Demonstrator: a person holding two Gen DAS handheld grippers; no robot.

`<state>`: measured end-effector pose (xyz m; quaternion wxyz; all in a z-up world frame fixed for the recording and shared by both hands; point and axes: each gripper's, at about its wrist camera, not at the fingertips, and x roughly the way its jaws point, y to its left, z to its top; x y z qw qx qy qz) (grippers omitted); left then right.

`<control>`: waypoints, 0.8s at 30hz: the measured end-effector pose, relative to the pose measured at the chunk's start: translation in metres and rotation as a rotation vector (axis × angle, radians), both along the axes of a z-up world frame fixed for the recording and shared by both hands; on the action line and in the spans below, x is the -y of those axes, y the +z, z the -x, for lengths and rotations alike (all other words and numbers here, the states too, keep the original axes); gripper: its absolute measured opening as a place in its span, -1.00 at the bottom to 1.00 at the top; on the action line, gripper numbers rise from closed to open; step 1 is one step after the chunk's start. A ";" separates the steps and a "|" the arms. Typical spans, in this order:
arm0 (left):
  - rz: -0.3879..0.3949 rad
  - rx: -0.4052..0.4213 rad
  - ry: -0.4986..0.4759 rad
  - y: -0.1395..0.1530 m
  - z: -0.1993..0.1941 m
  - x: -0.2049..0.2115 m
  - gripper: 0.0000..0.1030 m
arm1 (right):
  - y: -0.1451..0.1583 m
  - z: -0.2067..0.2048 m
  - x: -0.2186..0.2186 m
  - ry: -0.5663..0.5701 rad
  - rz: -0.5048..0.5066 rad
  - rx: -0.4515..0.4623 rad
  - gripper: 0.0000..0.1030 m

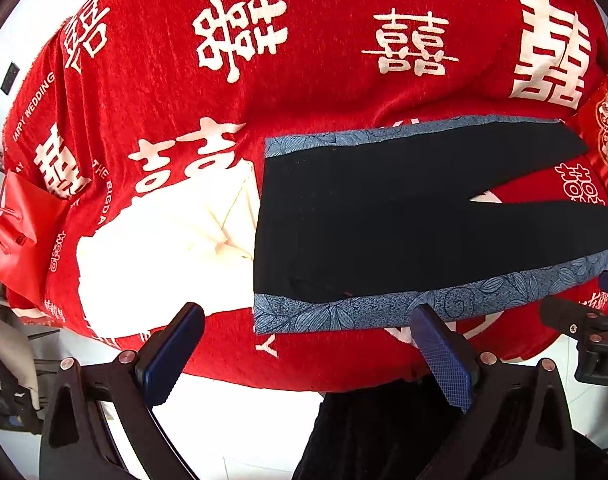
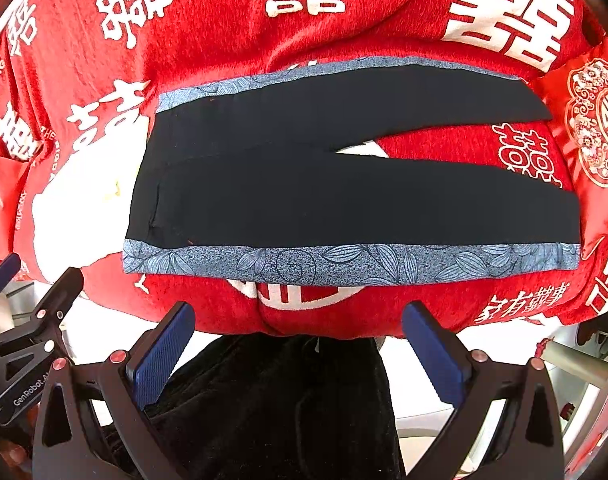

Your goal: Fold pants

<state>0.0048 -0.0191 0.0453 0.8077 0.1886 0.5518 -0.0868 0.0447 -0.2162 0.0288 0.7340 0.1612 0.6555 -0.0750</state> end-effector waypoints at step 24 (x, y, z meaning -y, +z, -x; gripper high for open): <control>0.004 -0.017 0.007 -0.003 -0.004 0.003 1.00 | 0.001 -0.007 0.007 0.001 0.011 -0.005 1.00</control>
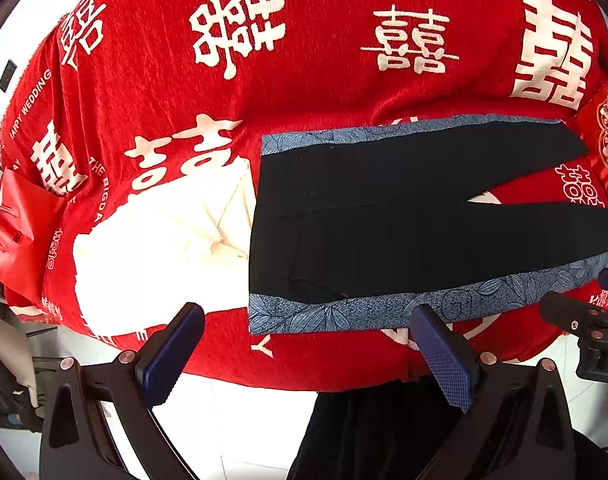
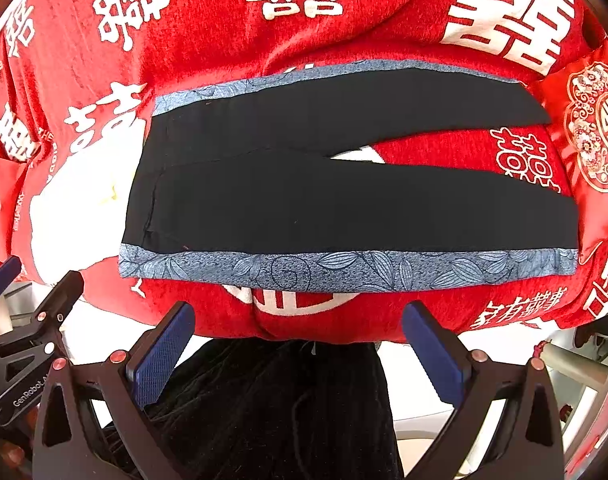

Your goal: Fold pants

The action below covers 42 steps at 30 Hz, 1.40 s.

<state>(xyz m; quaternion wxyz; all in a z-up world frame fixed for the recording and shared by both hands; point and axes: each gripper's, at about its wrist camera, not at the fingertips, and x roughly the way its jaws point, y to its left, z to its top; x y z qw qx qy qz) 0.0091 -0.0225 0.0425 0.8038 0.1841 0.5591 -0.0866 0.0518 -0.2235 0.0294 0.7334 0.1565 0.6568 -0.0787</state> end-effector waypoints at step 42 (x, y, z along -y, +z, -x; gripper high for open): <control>0.122 -0.183 0.208 -0.075 -0.012 0.013 1.00 | -0.064 -0.019 0.038 0.091 -0.108 0.013 1.00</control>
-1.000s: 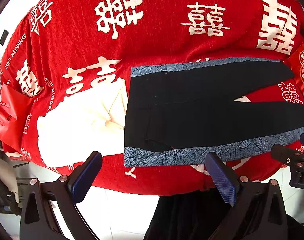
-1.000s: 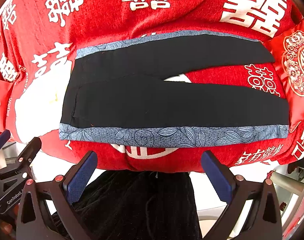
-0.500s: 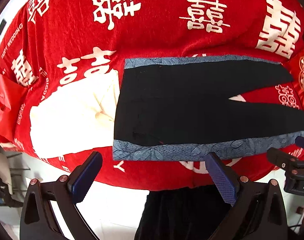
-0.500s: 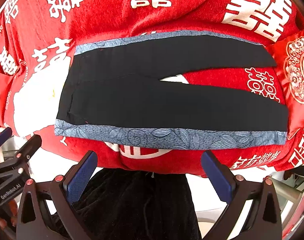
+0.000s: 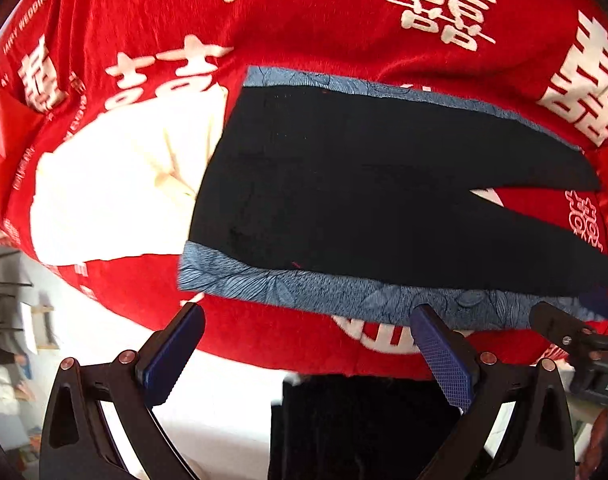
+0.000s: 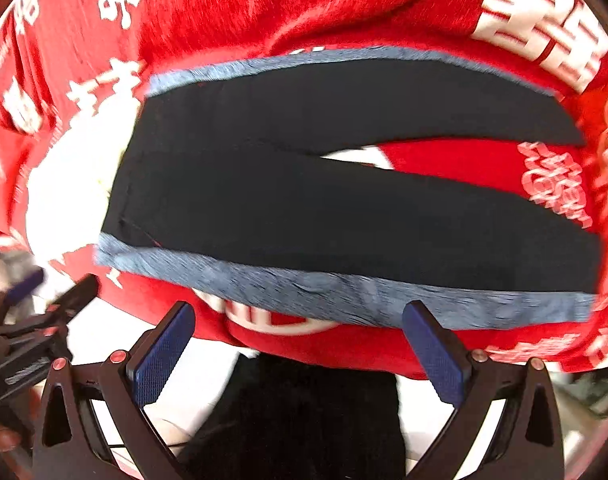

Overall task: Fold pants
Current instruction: 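Grasp the grey cuff edge with both grippers and lift it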

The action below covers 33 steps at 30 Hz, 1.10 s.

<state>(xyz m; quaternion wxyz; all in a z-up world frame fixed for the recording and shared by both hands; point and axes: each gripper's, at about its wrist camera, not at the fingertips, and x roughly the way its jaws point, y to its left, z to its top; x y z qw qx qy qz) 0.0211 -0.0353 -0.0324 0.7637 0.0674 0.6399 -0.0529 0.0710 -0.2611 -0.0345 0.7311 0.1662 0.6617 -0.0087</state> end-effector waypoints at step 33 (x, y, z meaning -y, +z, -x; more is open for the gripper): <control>0.387 -0.097 0.257 -0.152 -0.025 -0.084 0.17 | -0.187 0.073 0.039 -0.532 -0.821 0.106 -0.31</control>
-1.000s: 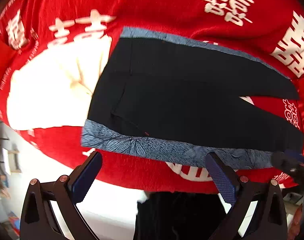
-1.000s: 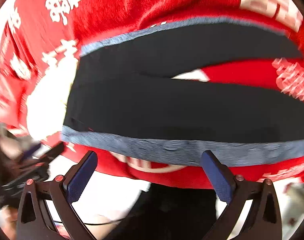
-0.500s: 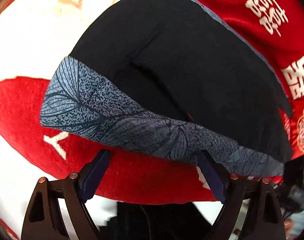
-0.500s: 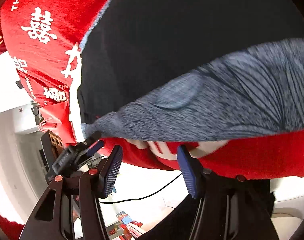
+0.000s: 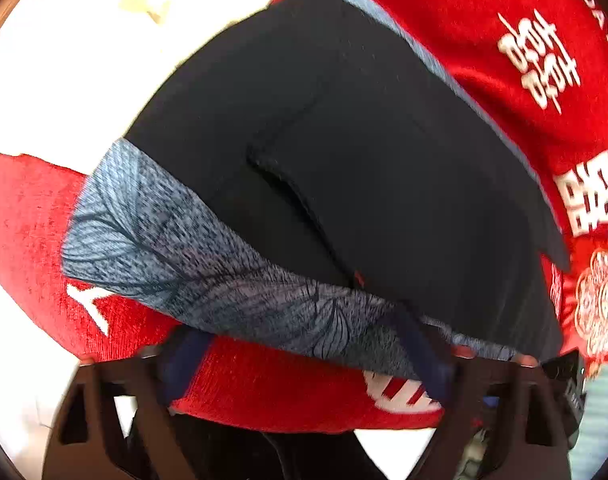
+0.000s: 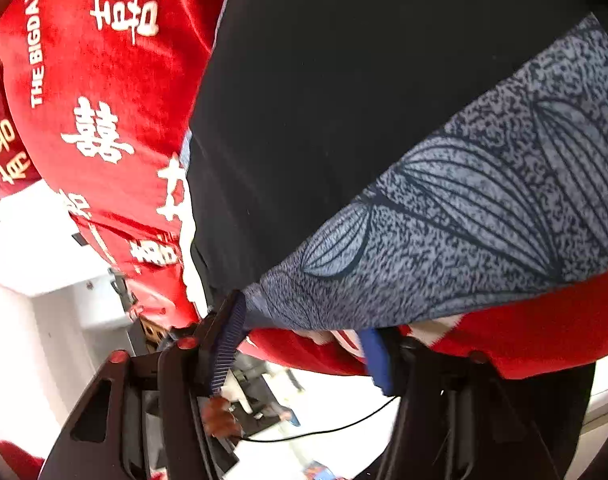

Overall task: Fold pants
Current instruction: 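Grasp the grey cuff edge with both grippers and lift it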

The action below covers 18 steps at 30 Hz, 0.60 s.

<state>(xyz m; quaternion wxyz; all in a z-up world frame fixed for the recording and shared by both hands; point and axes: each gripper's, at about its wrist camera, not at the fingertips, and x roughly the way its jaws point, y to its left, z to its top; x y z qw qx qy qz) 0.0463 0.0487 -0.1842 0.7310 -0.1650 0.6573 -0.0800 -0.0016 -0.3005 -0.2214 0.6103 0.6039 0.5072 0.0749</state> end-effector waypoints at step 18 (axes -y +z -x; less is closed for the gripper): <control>0.008 0.253 -0.029 0.112 -0.141 0.047 -0.54 | 0.123 -0.195 0.080 0.359 0.358 0.179 -0.76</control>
